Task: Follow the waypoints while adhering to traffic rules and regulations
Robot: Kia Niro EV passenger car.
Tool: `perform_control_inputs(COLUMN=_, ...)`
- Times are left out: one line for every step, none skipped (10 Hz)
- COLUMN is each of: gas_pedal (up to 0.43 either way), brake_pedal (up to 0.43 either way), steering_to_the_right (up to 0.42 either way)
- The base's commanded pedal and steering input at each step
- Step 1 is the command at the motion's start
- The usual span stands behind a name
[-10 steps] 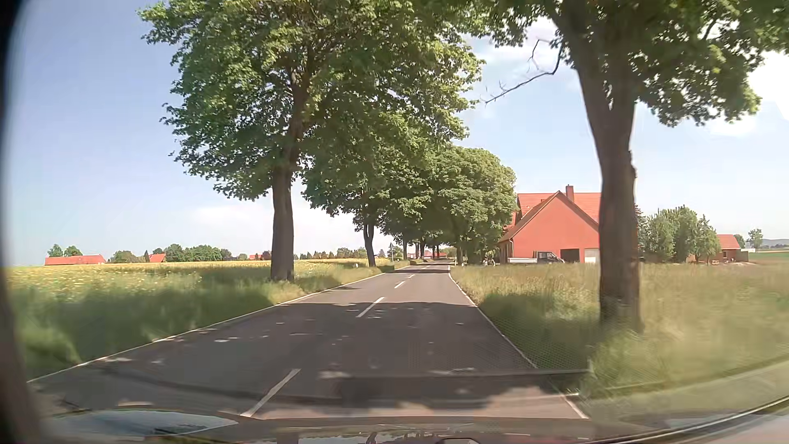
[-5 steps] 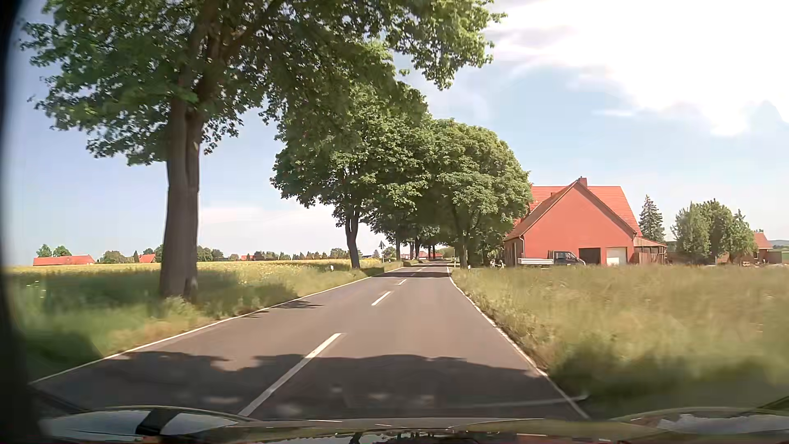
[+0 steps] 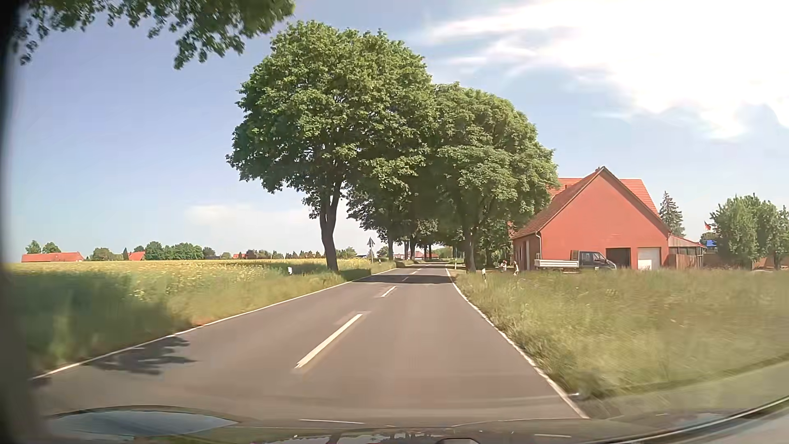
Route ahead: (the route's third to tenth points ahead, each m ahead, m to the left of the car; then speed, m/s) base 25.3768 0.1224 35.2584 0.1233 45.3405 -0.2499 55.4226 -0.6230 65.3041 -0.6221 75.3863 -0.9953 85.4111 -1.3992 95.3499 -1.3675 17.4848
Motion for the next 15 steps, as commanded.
perform_control_inputs(gas_pedal=0.157, brake_pedal=0.0, steering_to_the_right=0.002)
perform_control_inputs(gas_pedal=0.157, brake_pedal=0.0, steering_to_the_right=0.002)
perform_control_inputs(gas_pedal=0.169, brake_pedal=0.0, steering_to_the_right=0.002)
perform_control_inputs(gas_pedal=0.169, brake_pedal=0.0, steering_to_the_right=0.002)
perform_control_inputs(gas_pedal=0.169, brake_pedal=0.0, steering_to_the_right=0.001)
perform_control_inputs(gas_pedal=0.169, brake_pedal=0.0, steering_to_the_right=0.001)
perform_control_inputs(gas_pedal=0.169, brake_pedal=0.0, steering_to_the_right=0.002)
perform_control_inputs(gas_pedal=0.169, brake_pedal=0.0, steering_to_the_right=0.002)
perform_control_inputs(gas_pedal=0.169, brake_pedal=0.0, steering_to_the_right=0.002)
perform_control_inputs(gas_pedal=0.169, brake_pedal=0.0, steering_to_the_right=0.002)
perform_control_inputs(gas_pedal=0.177, brake_pedal=0.0, steering_to_the_right=0.001)
perform_control_inputs(gas_pedal=0.177, brake_pedal=0.0, steering_to_the_right=0.002)
perform_control_inputs(gas_pedal=0.177, brake_pedal=0.0, steering_to_the_right=0.001)
perform_control_inputs(gas_pedal=0.177, brake_pedal=0.0, steering_to_the_right=0.001)
perform_control_inputs(gas_pedal=0.177, brake_pedal=0.0, steering_to_the_right=0.001)
